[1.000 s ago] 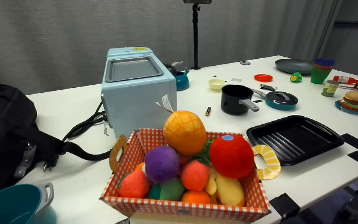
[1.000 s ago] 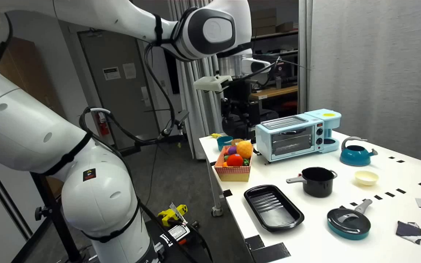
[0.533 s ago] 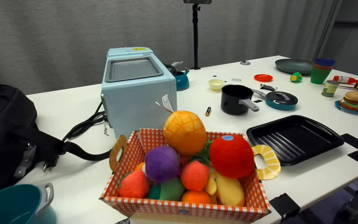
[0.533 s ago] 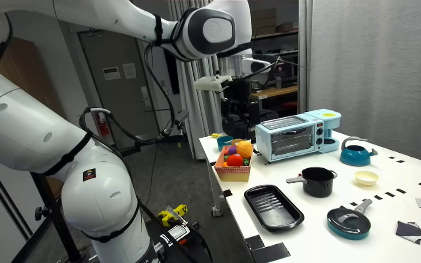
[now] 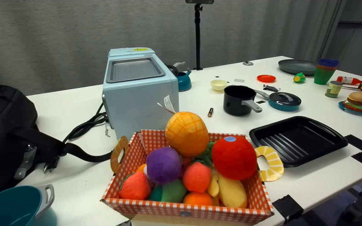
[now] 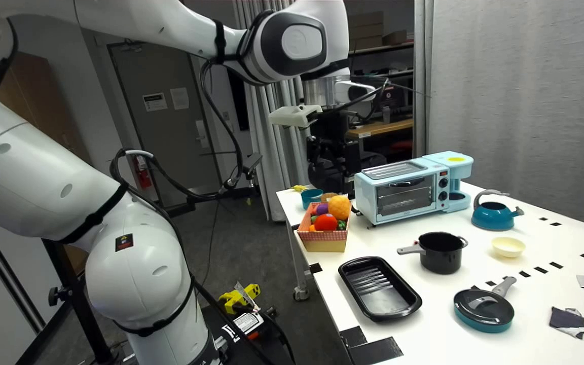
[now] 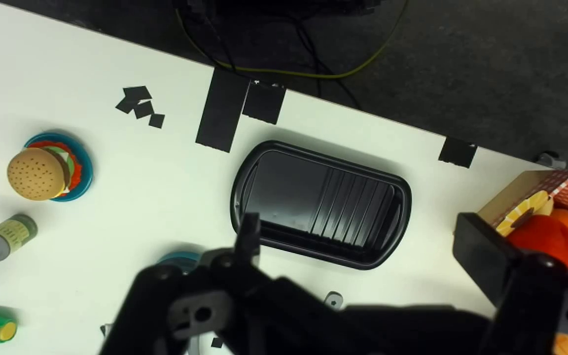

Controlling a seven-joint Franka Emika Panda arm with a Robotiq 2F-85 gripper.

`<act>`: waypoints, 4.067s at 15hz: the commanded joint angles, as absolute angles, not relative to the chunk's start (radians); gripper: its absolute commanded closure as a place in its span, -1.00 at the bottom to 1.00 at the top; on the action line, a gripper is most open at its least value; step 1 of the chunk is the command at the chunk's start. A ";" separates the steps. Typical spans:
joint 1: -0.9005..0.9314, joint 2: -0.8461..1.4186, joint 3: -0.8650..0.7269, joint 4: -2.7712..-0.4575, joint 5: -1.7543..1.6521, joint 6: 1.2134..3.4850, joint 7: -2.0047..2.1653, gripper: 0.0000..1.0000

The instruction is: Remove the lid from the pan and place it on the pot

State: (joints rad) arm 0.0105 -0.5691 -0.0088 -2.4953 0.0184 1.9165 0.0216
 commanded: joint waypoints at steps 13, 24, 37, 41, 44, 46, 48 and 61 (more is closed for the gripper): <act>-0.090 -0.275 -0.078 -2.371 -0.039 2.066 0.026 -1.00; -0.091 -0.125 -0.079 -2.327 -0.100 2.132 0.063 -1.00; -0.092 -0.087 -0.078 -2.302 -0.101 2.142 0.081 -1.00; -0.097 -0.013 -0.088 -2.252 -0.083 2.154 0.070 -1.00; -0.102 0.075 -0.101 -2.180 -0.062 2.162 0.055 -1.00; -0.105 0.139 -0.108 -2.127 -0.044 2.169 0.047 -1.00; -0.111 0.203 -0.111 -2.074 -0.024 2.185 0.041 -1.00; -0.121 0.590 -0.117 -1.789 -0.016 2.344 0.069 -1.00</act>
